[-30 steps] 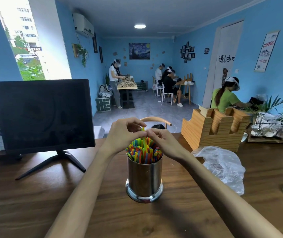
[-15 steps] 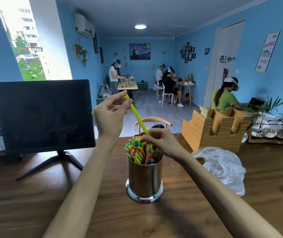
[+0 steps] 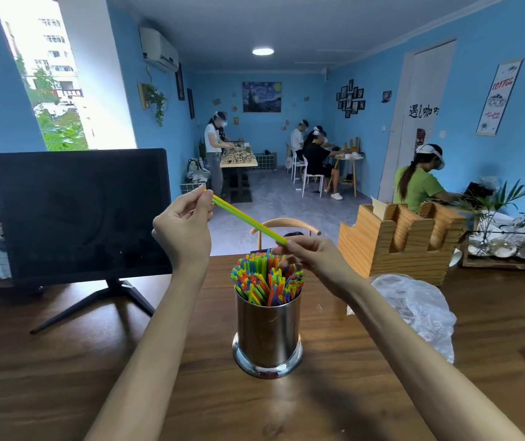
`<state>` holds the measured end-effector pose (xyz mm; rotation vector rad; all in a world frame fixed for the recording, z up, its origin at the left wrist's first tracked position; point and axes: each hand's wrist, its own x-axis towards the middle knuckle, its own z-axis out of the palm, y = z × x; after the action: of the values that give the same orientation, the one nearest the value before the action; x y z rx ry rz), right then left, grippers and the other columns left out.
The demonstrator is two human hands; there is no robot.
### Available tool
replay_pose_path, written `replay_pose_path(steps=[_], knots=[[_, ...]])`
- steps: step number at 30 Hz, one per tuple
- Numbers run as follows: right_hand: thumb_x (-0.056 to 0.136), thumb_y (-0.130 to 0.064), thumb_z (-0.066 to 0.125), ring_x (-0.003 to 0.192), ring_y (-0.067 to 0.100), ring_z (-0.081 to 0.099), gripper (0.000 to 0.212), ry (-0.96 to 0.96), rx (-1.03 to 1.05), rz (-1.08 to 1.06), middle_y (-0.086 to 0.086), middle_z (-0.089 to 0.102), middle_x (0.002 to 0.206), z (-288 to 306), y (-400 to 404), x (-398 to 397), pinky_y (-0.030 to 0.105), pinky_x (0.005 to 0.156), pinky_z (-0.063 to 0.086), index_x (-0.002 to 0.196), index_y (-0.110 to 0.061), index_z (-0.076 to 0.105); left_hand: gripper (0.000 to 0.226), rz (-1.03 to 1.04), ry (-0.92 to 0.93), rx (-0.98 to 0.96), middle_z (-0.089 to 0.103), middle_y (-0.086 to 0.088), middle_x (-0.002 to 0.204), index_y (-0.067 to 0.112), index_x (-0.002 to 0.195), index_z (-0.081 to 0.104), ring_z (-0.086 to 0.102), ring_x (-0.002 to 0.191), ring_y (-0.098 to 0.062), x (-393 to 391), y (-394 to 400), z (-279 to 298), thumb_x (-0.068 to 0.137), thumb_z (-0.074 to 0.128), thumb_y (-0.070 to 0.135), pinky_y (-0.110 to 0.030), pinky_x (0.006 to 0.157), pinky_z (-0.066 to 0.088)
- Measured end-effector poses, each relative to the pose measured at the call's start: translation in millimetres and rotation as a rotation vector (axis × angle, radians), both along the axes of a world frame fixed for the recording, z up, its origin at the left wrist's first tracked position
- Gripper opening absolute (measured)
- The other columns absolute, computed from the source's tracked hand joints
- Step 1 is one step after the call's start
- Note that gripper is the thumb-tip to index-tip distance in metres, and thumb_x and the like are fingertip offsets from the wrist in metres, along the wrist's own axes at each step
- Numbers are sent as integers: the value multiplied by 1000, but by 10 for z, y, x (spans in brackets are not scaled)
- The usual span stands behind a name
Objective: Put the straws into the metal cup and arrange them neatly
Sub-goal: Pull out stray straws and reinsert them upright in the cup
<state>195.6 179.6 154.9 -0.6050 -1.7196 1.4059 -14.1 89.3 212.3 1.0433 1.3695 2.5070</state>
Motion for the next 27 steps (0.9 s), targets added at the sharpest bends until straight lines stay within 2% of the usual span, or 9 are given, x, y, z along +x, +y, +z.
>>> replay_pose_path(steps=[4,6,8,12,16,18,20,24,27], knots=[[88,-12,76,70,15,71,16,-76,157,-122,11,78,85,30,-87,-47,16,65,52,98,0,78,24,-35,-50,17,77,0,90,6,114,76,76,79,-20,34,5,47,92,76,15,-30,72,63],[83,-13,82,72,17,73,15,-118,207,-154,9,78,81,26,-93,-80,19,68,56,94,-3,80,26,-49,7,2,76,1,90,7,116,75,76,78,-16,69,-3,86,91,76,14,-28,69,62],[79,-18,86,74,12,74,15,-196,261,-210,3,78,79,10,-88,-111,20,68,57,90,-9,82,28,-85,72,-13,75,1,88,9,116,74,76,76,-12,122,-17,129,89,78,10,-27,68,62],[78,-27,87,80,4,72,21,-363,403,-274,-3,79,86,34,-86,-169,19,70,58,93,-14,83,27,-99,157,13,74,5,87,13,114,75,75,79,-12,208,-38,192,88,78,7,-28,68,63],[93,-27,73,92,3,70,21,-457,587,-227,-4,79,101,71,-68,-194,18,80,53,110,-16,79,25,-99,284,36,76,-2,97,22,114,74,76,89,-24,205,-23,202,91,76,14,-32,70,64],[98,-26,67,97,3,69,22,-441,593,-233,-5,77,106,45,-55,-142,18,83,53,116,-17,77,25,-124,309,10,75,0,96,23,114,74,76,83,-19,187,-22,194,92,75,13,-29,70,63],[99,-28,65,95,3,69,21,-417,547,-243,-6,77,104,7,-50,-61,19,80,55,114,-19,77,25,-144,341,-50,74,7,91,20,115,75,74,74,-12,161,-5,139,91,75,11,-26,69,62],[99,-34,64,83,8,71,21,-390,479,-181,-7,76,85,-6,-75,38,27,74,58,94,-19,78,28,-174,407,-200,72,15,92,22,117,75,74,74,-13,110,90,-113,90,77,14,-35,72,64],[94,-40,69,80,9,70,21,-398,470,-126,-6,76,84,8,-73,93,27,72,55,91,-21,78,29,-186,510,-314,69,15,96,31,118,73,74,74,-13,133,135,-315,91,76,19,-37,70,64]])
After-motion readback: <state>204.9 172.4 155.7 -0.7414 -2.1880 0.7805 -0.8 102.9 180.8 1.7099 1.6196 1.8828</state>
